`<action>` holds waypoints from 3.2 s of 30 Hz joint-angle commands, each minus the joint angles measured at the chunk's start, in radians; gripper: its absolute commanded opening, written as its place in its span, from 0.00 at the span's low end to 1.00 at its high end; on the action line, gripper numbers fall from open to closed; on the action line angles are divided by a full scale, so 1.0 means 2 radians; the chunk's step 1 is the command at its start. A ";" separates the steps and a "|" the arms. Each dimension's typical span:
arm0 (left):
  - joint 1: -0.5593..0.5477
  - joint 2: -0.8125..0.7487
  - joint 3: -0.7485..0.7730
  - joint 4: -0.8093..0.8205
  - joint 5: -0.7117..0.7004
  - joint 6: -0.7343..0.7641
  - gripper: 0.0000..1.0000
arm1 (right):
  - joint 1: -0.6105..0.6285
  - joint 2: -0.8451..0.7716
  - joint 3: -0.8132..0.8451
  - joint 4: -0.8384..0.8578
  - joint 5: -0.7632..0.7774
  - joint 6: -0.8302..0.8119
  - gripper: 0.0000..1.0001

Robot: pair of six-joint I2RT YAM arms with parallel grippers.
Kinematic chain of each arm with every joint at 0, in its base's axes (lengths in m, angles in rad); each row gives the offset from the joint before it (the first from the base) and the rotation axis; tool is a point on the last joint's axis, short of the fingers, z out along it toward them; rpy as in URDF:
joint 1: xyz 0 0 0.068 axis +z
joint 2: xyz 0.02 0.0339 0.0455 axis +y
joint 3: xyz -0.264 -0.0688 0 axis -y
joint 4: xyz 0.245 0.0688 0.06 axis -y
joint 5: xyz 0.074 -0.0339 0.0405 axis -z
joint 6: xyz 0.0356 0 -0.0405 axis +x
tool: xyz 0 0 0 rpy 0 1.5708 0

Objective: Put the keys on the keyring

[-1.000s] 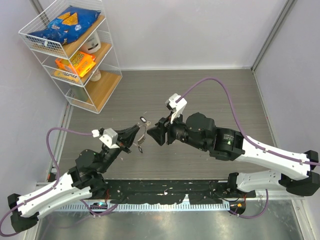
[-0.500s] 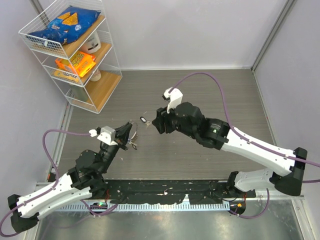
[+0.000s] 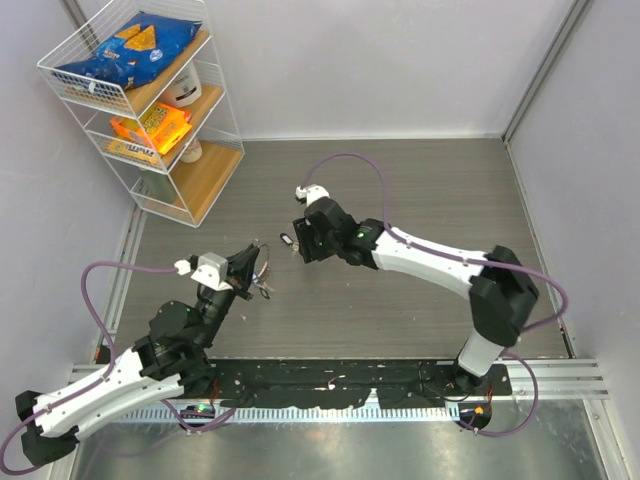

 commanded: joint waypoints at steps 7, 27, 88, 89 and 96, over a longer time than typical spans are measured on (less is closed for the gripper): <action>0.000 -0.012 0.001 0.014 -0.011 0.005 0.00 | -0.033 0.123 0.100 0.034 -0.052 -0.022 0.45; 0.001 -0.053 0.002 -0.007 -0.154 0.040 0.00 | 0.031 0.151 0.050 0.139 -0.160 0.123 0.52; 0.000 -0.111 -0.017 0.003 -0.212 0.050 0.00 | 0.085 0.274 0.169 0.069 -0.014 0.286 0.40; 0.001 -0.112 -0.017 0.003 -0.211 0.050 0.00 | 0.085 0.276 0.172 0.065 -0.014 0.286 0.40; 0.000 -0.114 -0.017 0.002 -0.208 0.049 0.00 | 0.085 0.291 0.192 0.045 -0.009 0.279 0.38</action>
